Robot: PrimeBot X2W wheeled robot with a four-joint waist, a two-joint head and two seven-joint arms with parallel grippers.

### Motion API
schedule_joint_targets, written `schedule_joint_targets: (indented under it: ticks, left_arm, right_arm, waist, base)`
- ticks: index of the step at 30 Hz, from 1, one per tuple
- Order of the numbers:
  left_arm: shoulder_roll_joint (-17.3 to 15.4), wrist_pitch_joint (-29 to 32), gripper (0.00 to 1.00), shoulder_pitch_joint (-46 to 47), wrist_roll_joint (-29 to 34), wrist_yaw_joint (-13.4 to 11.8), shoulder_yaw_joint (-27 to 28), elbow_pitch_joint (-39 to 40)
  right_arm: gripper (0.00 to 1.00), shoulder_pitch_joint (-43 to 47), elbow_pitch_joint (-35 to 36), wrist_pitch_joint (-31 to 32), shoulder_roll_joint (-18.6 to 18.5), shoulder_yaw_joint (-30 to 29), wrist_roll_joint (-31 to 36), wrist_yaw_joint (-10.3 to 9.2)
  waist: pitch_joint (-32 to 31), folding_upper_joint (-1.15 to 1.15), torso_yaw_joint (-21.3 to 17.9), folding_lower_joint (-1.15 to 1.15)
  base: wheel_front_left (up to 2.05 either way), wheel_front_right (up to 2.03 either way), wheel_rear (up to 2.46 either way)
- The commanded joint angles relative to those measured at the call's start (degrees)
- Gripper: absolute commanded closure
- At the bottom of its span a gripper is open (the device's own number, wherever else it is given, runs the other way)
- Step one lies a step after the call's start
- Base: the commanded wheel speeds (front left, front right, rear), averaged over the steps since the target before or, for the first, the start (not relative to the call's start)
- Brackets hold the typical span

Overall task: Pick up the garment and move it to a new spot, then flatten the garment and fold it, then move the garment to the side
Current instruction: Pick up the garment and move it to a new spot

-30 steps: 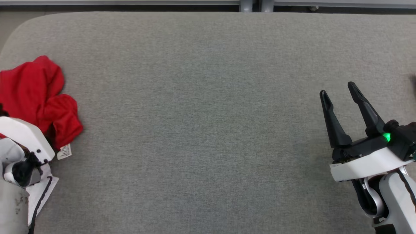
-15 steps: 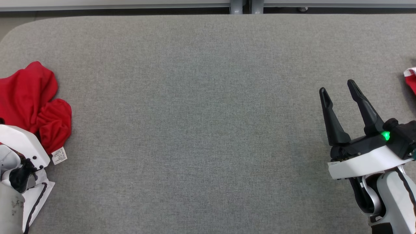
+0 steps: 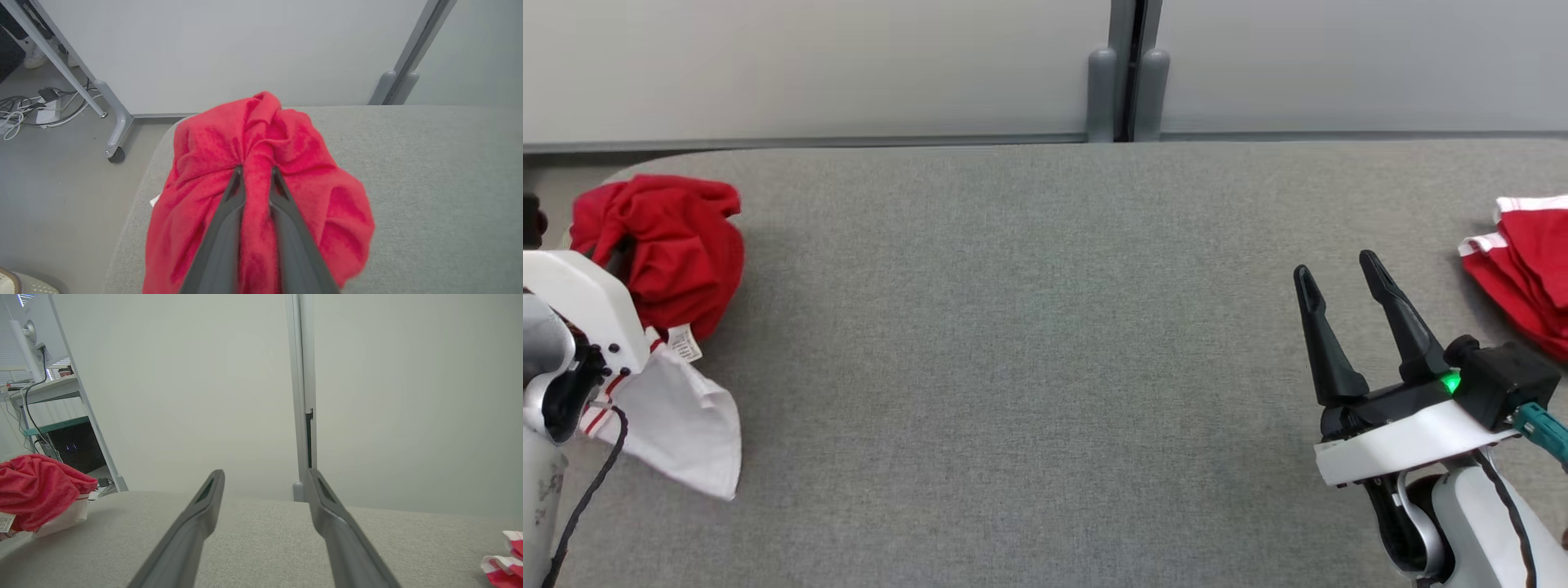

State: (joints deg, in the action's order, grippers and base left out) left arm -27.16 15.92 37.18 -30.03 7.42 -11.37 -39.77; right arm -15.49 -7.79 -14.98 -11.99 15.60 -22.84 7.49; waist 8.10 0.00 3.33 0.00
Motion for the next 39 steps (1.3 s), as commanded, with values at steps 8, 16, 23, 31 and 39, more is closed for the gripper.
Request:
schedule_joint_targets:
  ticks: [8,16,23,31,39]
  left_arm:
    - [-2.13,3.96,1.0,-1.54,-1.16,0.07,-4.7,17.0]
    - [0.5,8.21,1.0,-5.2,-1.55,-1.69,-8.28,34.15]
    - [5.54,6.16,1.0,-10.65,1.71,-3.89,-14.48,38.29]
    - [13.44,-5.51,1.0,-14.52,5.83,-4.55,-20.68,23.59]
    - [20.13,-16.99,0.0,-11.17,8.17,-2.52,-25.12,5.03]
  right_arm:
    - [0.0,1.95,-0.67,-0.26,0.93,-0.98,0.06,0.01]
    - [0.0,2.52,-0.63,-0.26,0.87,-1.72,0.14,0.01]
    - [0.0,2.32,-0.26,-0.26,0.64,-1.8,-0.35,0.01]
    - [0.0,1.35,-0.31,-0.26,0.73,-1.16,-0.69,0.01]
    - [0.0,1.04,-1.17,-0.26,0.74,-0.28,-0.77,0.01]
  waist:
    - [-4.78,0.0,-5.58,0.0]
    - [-5.15,0.0,-11.02,0.0]
    - [-3.61,0.0,-14.93,0.0]
    - [-1.69,0.0,-17.31,0.0]
    - [-0.97,0.0,-16.44,0.0]
  base:
    - [0.0,0.0,0.0]
    - [0.0,0.0,0.0]
    - [0.0,0.0,0.0]
    - [0.0,0.0,0.0]
    - [0.0,0.0,0.0]
